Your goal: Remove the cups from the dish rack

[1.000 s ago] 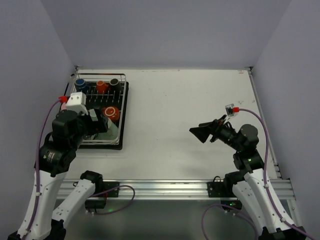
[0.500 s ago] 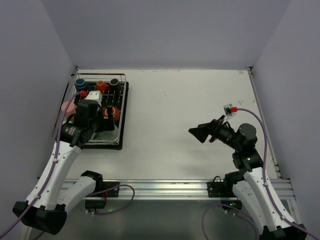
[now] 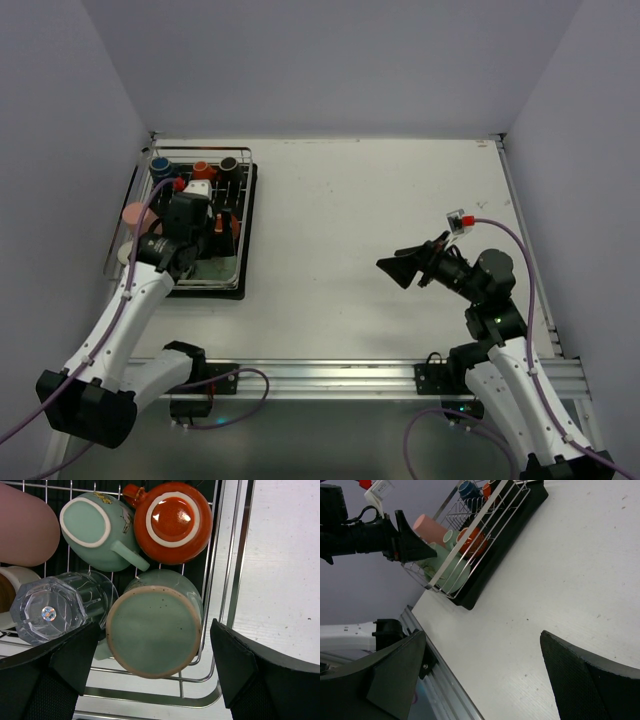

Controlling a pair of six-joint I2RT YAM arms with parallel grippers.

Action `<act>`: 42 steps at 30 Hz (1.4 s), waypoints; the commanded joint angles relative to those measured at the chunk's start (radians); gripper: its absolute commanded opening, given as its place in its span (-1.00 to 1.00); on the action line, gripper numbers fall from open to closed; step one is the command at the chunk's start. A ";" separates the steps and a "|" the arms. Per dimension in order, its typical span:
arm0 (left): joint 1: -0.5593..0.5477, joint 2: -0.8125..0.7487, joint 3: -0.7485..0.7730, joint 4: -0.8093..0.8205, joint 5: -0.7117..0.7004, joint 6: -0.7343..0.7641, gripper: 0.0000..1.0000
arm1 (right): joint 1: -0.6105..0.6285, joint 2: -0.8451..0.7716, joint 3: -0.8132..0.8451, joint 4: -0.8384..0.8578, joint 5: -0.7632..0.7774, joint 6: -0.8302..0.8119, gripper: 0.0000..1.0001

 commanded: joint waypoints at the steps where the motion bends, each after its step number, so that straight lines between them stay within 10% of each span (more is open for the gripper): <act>1: -0.004 0.025 -0.008 0.030 0.012 0.015 1.00 | 0.003 -0.011 -0.002 0.011 -0.030 0.001 0.98; 14: 0.003 0.053 -0.021 -0.021 0.072 -0.024 1.00 | 0.003 0.003 0.008 -0.008 -0.029 -0.002 0.98; 24: 0.029 0.058 -0.024 -0.033 0.080 -0.022 0.44 | 0.003 0.004 0.011 -0.038 -0.026 0.004 0.98; 33: 0.033 -0.011 0.004 -0.019 0.002 -0.013 -0.69 | 0.097 0.056 0.002 0.040 0.002 0.067 0.98; 42: 0.033 -0.051 0.091 -0.021 -0.028 0.007 -0.92 | 0.248 0.168 0.022 0.187 0.084 0.147 0.98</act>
